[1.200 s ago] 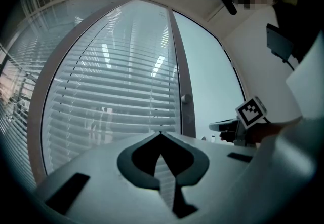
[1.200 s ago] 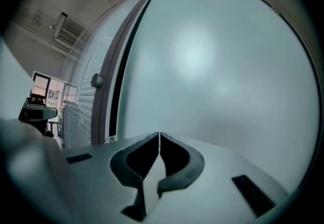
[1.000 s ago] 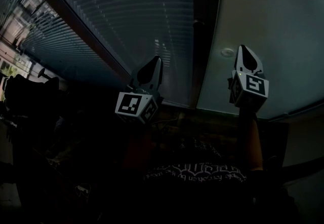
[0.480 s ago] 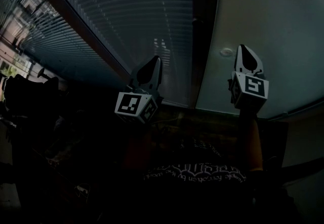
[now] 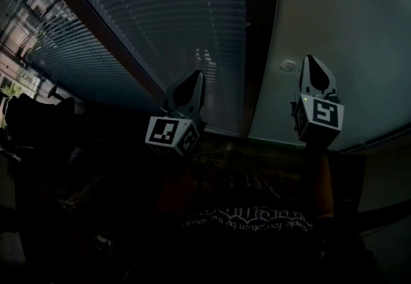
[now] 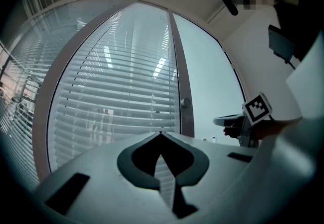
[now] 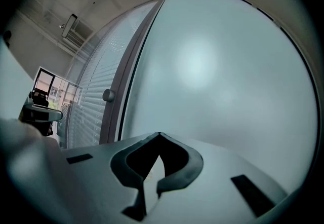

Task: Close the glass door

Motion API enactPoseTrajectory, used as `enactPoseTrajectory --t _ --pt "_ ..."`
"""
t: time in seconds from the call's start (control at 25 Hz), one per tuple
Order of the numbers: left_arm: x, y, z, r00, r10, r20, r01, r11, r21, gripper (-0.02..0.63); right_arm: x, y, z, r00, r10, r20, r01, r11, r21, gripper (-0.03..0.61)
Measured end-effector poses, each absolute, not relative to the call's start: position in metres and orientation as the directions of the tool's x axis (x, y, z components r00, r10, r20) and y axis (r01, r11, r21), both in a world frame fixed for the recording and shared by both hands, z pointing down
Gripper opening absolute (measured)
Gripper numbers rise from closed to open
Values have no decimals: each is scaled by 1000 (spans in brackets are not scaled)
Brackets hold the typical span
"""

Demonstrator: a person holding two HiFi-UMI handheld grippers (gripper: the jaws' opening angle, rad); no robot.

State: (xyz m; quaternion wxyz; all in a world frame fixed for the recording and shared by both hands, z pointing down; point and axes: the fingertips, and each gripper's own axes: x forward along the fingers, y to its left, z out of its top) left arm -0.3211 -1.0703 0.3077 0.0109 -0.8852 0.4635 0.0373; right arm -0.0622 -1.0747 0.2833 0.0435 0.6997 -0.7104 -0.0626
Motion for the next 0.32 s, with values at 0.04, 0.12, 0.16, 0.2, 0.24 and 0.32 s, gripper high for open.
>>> enactPoseTrajectory --t 0.04,0.12,0.16,0.2,0.24,0.32 --pt "-321 -1070 307 567 -820 -77 -822 -570 15 2 -63 -1074 283 -19 -999 -29 -989 15 150 2" --pt "-321 -1069 307 569 -819 -77 -820 -572 14 2 -64 -1073 284 -23 -999 -30 -990 19 143 2" --pt "-321 -1069 306 571 -817 -77 -819 -574 13 2 -65 -1072 286 -24 -999 -29 -990 20 139 2" --pt "-320 -1069 306 573 -816 -77 -818 -575 12 2 -65 -1072 288 -24 -999 -29 -990 20 138 2" --pt "-319 -1070 306 575 -815 -75 -816 -577 10 2 -65 -1071 289 -24 -999 -30 -990 19 137 2" --pt "-317 -1072 306 579 -812 -70 -814 -581 5 2 -65 -1070 290 -23 -999 -33 -991 18 134 2"
